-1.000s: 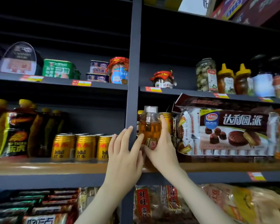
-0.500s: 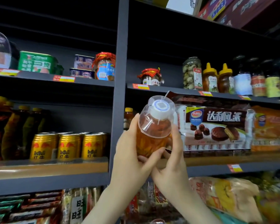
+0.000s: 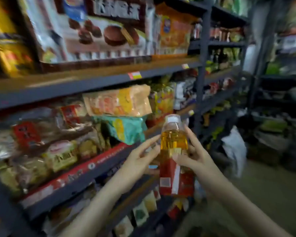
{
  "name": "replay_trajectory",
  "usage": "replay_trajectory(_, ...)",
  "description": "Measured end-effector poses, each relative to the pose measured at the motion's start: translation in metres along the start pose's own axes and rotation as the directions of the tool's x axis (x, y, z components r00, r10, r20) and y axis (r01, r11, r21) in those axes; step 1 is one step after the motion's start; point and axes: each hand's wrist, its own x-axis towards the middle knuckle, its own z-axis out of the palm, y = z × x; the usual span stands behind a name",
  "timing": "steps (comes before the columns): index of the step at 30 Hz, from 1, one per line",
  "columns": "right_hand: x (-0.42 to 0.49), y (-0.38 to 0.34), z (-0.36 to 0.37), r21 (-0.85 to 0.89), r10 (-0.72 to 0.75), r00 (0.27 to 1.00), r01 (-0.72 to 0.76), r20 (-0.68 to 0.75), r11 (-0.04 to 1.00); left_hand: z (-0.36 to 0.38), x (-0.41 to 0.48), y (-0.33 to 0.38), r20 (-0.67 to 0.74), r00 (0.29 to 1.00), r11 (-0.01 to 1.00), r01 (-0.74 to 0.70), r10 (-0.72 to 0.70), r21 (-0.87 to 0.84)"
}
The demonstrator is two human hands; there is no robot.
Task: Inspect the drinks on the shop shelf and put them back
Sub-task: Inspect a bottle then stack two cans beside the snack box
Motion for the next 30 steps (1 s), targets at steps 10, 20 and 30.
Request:
replay_trajectory(10, -0.105, 0.198, -0.135, 0.114, 0.518, 0.781, -0.514, -0.349, 0.850, 0.130, 0.036, -0.243, 0.189, 0.851, 0.811, 0.366, -0.491, 0.457)
replay_trajectory(20, -0.273, 0.619, -0.146, 0.035, 0.716, 0.252, -0.932, -0.651, 0.360, 0.235, -0.060, -0.677, 0.225, 0.666, 0.465, 0.205, -0.711, 0.861)
replay_trajectory(30, -0.366, 0.912, -0.118, -0.216, 0.836, 0.181, -0.973, -0.517, 0.078, 0.271, -0.109, -0.910, 0.332, 0.800, 0.327, -0.181, -0.499, 0.927)
